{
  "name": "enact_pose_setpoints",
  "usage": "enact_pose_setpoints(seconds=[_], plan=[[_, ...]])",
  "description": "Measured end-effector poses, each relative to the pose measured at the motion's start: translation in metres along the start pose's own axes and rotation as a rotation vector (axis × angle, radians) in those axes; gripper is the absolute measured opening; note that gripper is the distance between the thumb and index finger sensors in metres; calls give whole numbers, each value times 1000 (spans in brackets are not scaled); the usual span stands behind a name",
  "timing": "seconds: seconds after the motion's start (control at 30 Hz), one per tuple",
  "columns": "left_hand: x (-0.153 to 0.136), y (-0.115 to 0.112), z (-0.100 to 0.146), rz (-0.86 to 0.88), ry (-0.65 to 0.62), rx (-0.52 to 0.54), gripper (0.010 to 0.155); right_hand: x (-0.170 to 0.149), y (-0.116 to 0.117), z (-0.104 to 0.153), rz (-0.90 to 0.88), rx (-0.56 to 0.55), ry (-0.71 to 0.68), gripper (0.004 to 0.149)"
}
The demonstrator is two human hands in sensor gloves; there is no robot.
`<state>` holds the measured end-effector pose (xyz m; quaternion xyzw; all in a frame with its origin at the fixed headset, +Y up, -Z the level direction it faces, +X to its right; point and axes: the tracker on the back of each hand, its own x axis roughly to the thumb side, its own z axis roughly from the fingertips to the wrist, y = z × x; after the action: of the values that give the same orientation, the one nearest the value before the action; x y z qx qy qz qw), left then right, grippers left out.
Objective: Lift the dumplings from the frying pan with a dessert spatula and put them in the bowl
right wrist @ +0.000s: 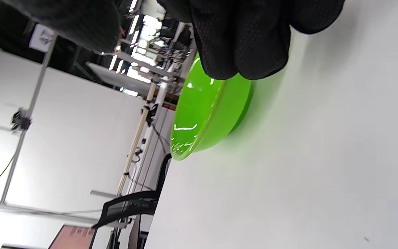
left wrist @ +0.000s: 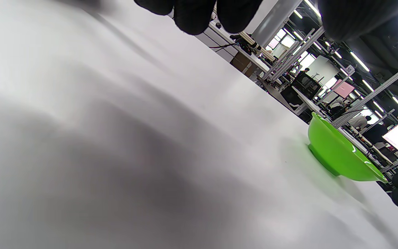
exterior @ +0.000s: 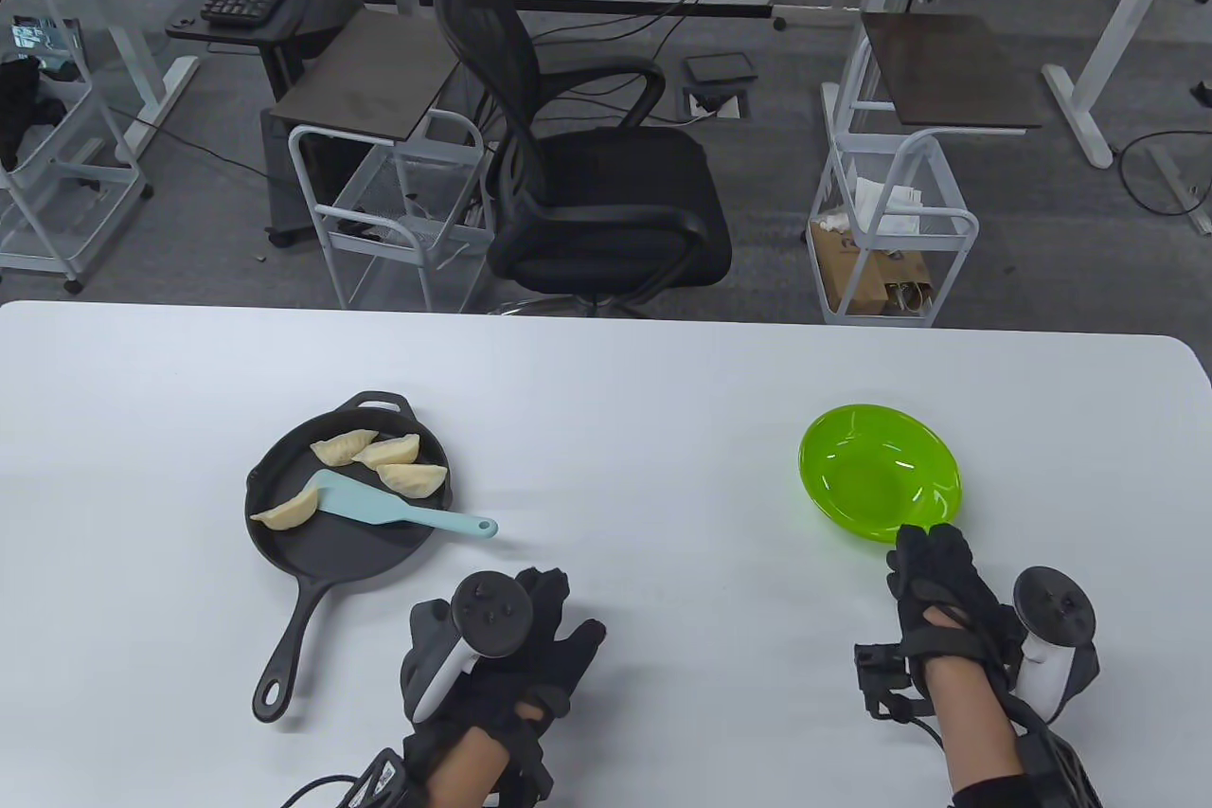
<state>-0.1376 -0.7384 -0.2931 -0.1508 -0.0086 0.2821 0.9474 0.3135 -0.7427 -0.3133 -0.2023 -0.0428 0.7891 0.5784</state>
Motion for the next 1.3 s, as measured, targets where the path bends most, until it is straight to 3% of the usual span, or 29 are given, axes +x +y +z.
enact_pose_setpoints(seconds=[0.3, 0.6, 0.97, 1.3], plan=[[1, 0, 1, -8, -19, 9, 81, 33, 25, 40, 256, 84, -360, 72], [2, -2, 1, -28, -44, 16, 81, 26, 52, 70, 515, 183, -587, 74], [1, -1, 3, -37, -43, 37, 82, 19, 65, 70, 591, 230, -597, 76], [-4, 14, 6, -28, -31, 126, 83, 16, 67, 68, 604, 223, -576, 76]])
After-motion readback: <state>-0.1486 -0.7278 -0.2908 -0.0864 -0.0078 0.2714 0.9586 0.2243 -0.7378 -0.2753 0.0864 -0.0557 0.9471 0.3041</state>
